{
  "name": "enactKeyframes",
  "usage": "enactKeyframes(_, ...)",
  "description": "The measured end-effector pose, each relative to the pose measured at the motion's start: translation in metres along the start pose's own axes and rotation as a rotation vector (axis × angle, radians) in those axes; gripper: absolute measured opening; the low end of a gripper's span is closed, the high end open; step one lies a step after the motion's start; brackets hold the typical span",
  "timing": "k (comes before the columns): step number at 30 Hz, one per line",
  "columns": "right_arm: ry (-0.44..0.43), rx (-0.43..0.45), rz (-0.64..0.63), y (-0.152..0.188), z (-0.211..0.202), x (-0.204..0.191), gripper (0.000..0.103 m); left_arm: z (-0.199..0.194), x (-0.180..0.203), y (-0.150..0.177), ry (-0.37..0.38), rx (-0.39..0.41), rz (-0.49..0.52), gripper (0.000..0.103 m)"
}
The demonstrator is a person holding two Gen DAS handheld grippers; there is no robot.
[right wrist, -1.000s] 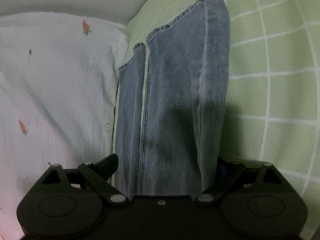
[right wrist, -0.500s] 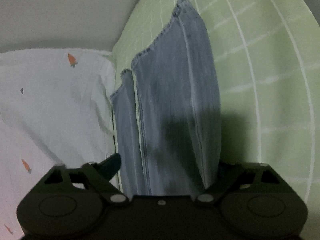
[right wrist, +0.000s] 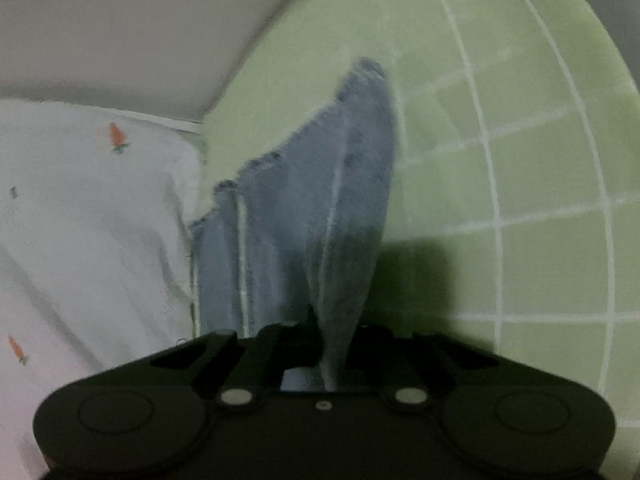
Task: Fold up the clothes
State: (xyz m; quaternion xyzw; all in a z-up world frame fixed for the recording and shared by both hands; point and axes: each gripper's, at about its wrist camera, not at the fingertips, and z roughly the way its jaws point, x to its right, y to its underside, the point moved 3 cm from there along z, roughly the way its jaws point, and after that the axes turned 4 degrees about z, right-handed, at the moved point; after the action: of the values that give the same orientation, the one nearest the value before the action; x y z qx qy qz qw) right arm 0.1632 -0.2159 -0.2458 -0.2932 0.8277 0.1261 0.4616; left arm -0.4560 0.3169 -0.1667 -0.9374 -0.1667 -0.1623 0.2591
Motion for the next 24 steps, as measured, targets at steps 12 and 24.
enactKeyframes(12, -0.138, 0.090, -0.256, -0.016, -0.099, -0.050, 0.004, -0.088, 0.020, -0.023, 0.036, 0.142, 0.129, 0.016)
enactKeyframes(24, -0.114, 0.095, -0.405, -0.017, -0.132, -0.071, 0.004, -0.111, -0.003, -0.018, -0.044, 0.152, 0.113, 0.016)
